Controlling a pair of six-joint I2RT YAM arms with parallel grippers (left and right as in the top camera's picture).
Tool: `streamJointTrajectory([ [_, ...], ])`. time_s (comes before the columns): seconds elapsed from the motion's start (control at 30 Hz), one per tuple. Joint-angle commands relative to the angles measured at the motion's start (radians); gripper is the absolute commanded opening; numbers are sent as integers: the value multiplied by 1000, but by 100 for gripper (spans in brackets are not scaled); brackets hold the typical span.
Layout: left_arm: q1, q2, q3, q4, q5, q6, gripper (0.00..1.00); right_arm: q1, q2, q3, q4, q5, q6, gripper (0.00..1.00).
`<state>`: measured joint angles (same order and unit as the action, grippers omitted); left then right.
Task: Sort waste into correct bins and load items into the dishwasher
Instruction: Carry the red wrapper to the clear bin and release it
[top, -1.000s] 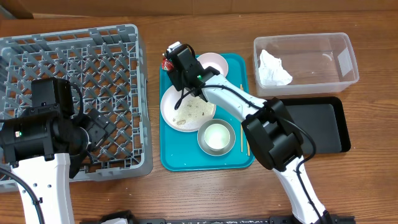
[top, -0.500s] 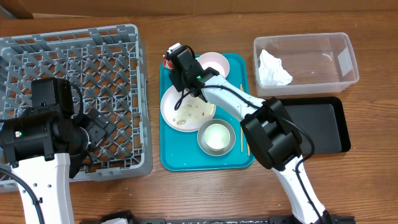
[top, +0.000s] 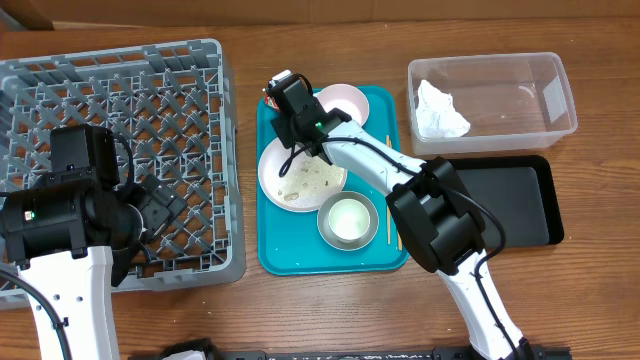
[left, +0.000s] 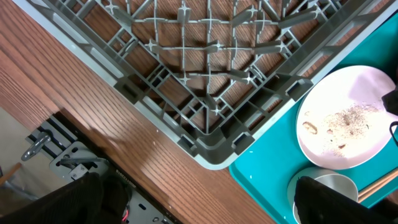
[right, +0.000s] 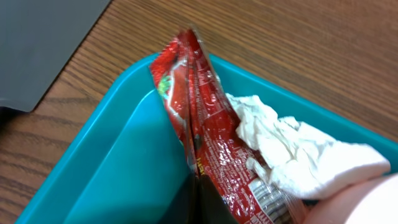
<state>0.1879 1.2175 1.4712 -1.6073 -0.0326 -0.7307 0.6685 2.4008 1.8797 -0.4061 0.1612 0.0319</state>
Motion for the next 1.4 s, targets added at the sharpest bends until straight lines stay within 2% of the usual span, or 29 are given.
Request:
streamJointTrajectory([
  [0.0, 6, -8, -4, 0, 7, -10, 100, 2, -67, 65, -19, 6, 103, 4],
  [0.53, 6, -8, -4, 0, 7, -10, 100, -93, -341, 93, -229, -19, 293, 4],
  [0.8, 6, -8, -4, 0, 7, -10, 100, -325, -421, 93, -462, -24, 536, 4],
  [1.03, 6, -8, -4, 0, 7, -10, 100, -584, -424, 65, -674, -57, 859, 4],
  [1.27, 6, -8, -4, 0, 7, -10, 100, -670, -406, 8, -639, -130, 859, 4],
  [1.3, 6, -8, -4, 0, 7, -10, 100, -670, -403, -2, -620, -130, 859, 8],
  [1.33, 6, -8, -4, 0, 7, -10, 100, -670, -401, -11, -602, -130, 860, 32],
  [1.37, 6, -8, -4, 0, 7, -10, 100, -670, -396, -14, -590, -130, 859, 65],
])
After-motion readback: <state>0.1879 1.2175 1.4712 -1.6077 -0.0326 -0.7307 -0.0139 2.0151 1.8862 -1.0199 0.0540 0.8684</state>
